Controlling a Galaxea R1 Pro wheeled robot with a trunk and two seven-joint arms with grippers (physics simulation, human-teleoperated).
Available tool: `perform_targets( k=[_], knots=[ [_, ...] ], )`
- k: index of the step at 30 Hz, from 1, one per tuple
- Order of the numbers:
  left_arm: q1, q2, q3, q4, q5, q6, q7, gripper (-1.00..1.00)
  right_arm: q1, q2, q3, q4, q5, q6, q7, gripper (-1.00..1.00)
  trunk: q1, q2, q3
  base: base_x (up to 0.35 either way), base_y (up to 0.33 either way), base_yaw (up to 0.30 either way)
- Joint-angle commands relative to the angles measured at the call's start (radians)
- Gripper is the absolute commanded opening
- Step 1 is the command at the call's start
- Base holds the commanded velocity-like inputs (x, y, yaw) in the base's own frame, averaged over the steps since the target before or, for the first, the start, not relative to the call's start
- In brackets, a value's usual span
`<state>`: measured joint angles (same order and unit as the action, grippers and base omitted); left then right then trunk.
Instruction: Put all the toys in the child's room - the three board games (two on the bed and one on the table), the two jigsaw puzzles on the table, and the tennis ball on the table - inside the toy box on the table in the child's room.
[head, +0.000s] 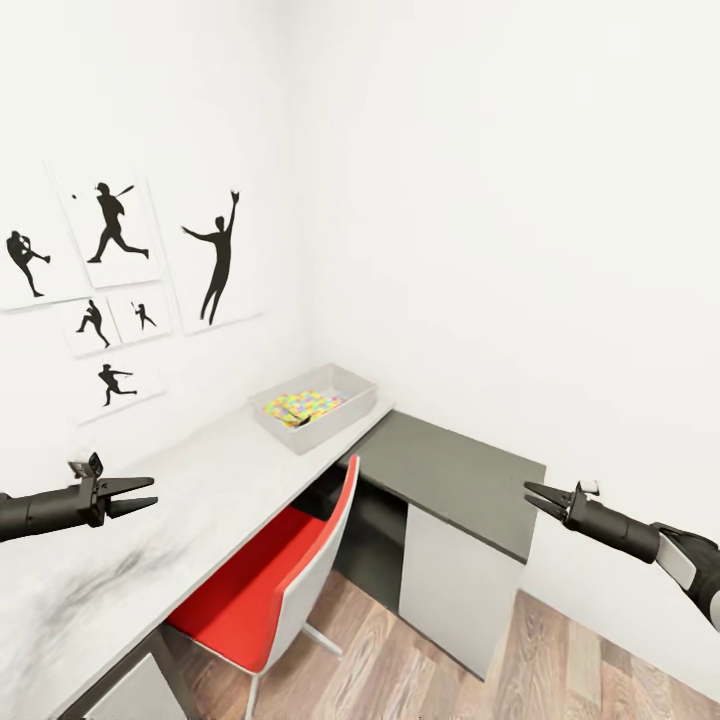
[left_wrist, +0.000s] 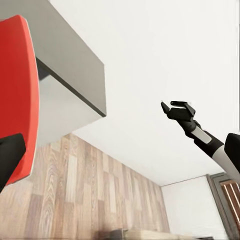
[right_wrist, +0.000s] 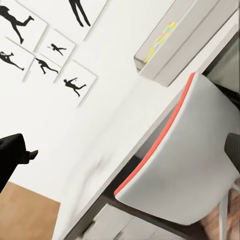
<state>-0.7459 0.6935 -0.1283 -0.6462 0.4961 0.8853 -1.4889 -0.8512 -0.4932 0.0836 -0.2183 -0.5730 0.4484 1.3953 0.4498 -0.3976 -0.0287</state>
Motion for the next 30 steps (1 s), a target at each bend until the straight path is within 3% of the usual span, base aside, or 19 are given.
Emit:
perform_targets(
  k=[1, 25, 30],
  knots=[
    [-0.001, 0.001, -0.005, 0.000, 0.004, 0.011, -0.004, 1.00, -0.001, -0.001, 0.008, 0.000, -0.010, 0.010, 0.002, 1.00, 0.000, -0.002, -0.001, -0.261, 0.047, -0.197],
    [-0.001, 0.001, -0.006, 0.000, 0.004, 0.003, -0.005, 1.00, -0.001, -0.001, 0.008, 0.000, -0.010, 0.010, 0.002, 1.00, 0.000, -0.002, 0.028, -0.034, 0.004, -0.209],
    [-0.001, 0.001, -0.007, 0.000, 0.004, 0.003, -0.005, 1.00, -0.001, -0.001, 0.008, 0.000, -0.010, 0.010, 0.002, 1.00, 0.000, -0.002, 0.034, -0.195, 0.000, -0.209]
  ],
)
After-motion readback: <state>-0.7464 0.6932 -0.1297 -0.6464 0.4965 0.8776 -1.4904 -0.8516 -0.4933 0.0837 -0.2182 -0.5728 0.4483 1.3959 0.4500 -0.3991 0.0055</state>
